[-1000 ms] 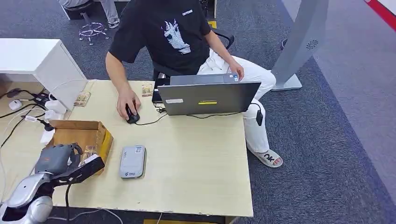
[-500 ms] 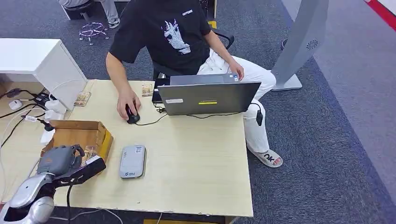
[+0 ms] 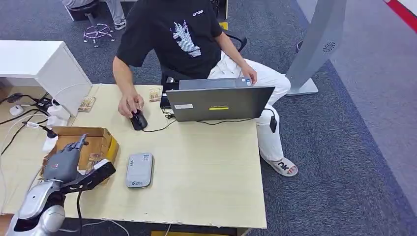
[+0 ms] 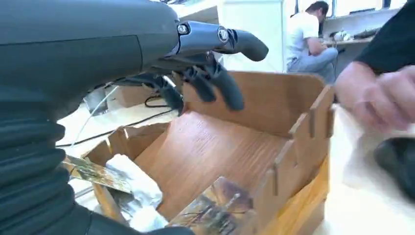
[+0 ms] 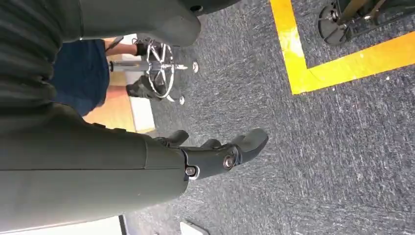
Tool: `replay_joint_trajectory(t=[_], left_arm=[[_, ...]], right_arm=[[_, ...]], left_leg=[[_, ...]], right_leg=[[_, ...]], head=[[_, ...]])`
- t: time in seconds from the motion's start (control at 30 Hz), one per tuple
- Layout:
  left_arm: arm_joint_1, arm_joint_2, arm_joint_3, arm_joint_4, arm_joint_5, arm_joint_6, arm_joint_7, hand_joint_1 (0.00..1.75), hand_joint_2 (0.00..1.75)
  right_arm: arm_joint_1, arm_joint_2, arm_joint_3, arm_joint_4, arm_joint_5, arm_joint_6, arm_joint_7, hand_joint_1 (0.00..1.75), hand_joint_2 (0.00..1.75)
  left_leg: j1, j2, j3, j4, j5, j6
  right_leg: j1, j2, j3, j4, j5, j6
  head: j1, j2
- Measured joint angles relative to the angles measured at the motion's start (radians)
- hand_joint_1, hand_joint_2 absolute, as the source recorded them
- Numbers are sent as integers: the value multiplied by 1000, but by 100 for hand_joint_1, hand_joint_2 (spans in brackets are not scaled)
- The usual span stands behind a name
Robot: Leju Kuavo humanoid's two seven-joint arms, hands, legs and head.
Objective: Pass the card to the sensor for recognition and then transmit it.
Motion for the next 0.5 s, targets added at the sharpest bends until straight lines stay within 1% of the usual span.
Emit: replay_joint_trajectory(t=[0.17,0.33,0.5], left_arm=[[1,-32,0,-12,-18,51,-16,0,175],[2,-48,0,-25,-23,58,-17,0,175],[7,-54,0,-35,-35,56,-17,0,175]], right_arm=[[0,2,-11,0,6,1,-1,0,175],[0,3,-18,0,9,-1,-1,0,175],[0,3,-22,0,9,-1,-1,0,175]], left_leg=[[0,0,0,0,0,0],[0,0,0,0,0,0],[0,0,0,0,0,0]], right_leg=[[0,0,0,0,0,0],[0,0,0,0,0,0],[0,0,0,0,0,0]], head=[[0,0],[0,0],[0,0]])
